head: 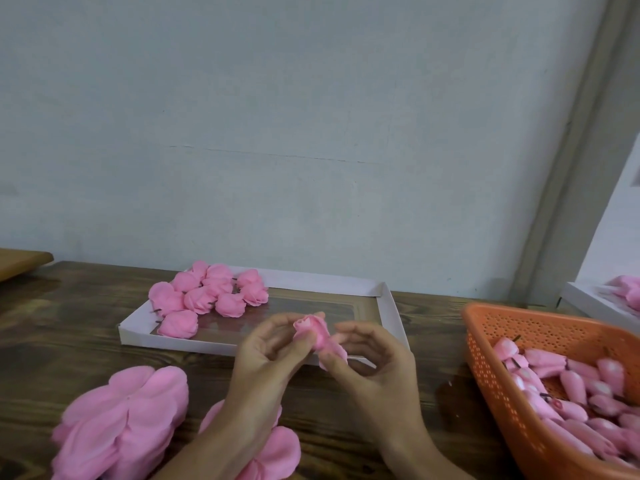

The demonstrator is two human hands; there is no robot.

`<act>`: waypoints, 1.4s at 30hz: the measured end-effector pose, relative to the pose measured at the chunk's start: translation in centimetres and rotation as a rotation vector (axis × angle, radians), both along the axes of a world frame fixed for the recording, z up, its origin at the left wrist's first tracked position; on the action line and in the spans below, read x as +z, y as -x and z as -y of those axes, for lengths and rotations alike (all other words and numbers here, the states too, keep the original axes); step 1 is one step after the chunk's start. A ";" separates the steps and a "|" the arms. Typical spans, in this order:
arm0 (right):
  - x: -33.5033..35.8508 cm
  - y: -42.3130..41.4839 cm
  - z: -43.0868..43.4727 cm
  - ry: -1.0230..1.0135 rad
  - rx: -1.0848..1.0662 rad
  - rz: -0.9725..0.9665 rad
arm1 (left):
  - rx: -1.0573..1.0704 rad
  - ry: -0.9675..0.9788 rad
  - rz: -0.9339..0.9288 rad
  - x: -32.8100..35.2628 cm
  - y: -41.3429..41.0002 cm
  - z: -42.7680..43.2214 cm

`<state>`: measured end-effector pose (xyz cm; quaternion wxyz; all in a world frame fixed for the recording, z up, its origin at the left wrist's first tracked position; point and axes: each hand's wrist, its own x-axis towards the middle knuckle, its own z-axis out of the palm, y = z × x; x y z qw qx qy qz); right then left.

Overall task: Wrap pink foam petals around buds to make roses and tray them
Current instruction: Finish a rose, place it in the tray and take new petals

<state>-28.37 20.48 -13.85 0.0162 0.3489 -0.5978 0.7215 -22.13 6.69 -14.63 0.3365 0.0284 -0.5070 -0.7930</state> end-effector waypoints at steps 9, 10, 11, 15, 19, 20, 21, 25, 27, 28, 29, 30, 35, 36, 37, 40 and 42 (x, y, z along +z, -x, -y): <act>-1.1 0.2 0.1 0.056 0.004 -0.167 | 0.098 0.113 -0.026 0.3 -0.6 -0.5; -1.2 0.3 0.0 0.054 -0.001 -0.205 | 0.103 0.129 -0.034 0.3 -0.6 -0.5; -1.2 0.3 0.0 0.054 -0.009 -0.228 | 0.109 0.140 -0.041 0.3 -0.6 -0.6; -1.3 0.3 0.0 0.052 -0.069 -0.264 | 0.114 0.193 -0.072 0.2 -0.6 -0.6; -1.2 0.3 0.1 0.061 -0.117 -0.183 | 0.099 0.219 -0.067 0.3 -0.6 -0.8; -1.2 0.3 0.0 0.061 -0.128 -0.171 | 0.100 0.244 -0.060 0.3 -0.7 -0.9; -1.2 0.3 0.0 0.058 -0.142 -0.170 | 0.100 0.277 -0.057 0.4 -0.7 -0.9; -1.3 0.3 0.1 0.008 -0.180 -0.189 | 0.106 0.340 -0.061 0.6 -0.9 -0.9; -1.3 0.3 0.0 -0.036 -0.178 -0.204 | 0.096 0.362 -0.074 0.6 -0.9 -1.0; -1.2 0.3 -0.1 -0.054 -0.166 -0.219 | 0.088 0.370 -0.078 0.5 -0.8 -1.0; -1.1 0.3 -0.2 -0.069 -0.143 -0.237 | 0.079 0.370 -0.083 0.4 -0.8 -1.0; -1.0 0.2 -0.2 -0.081 -0.116 -0.258 | 0.068 0.363 -0.087 0.3 -0.7 -0.9; -0.7 -0.2 -0.4 -0.092 -0.066 -0.293 | 0.070 0.352 -0.034 0.2 -0.4 -0.6; -0.8 -0.2 -0.4 -0.096 -0.061 -0.300 | 0.063 0.362 -0.024 0.2 -0.4 -0.6; -0.8 -0.2 -0.3 -0.089 -0.059 -0.298 | 0.053 0.369 -0.017 0.3 -0.5 -0.6; -1.2 0.1 -0.2 -0.065 -0.104 -0.262 | 0.032 0.384 0.022 0.2 -0.5 -0.7; -1.4 0.1 -0.1 -0.062 -0.134 -0.223 | 0.003 0.369 0.033 0.3 -0.5 -0.7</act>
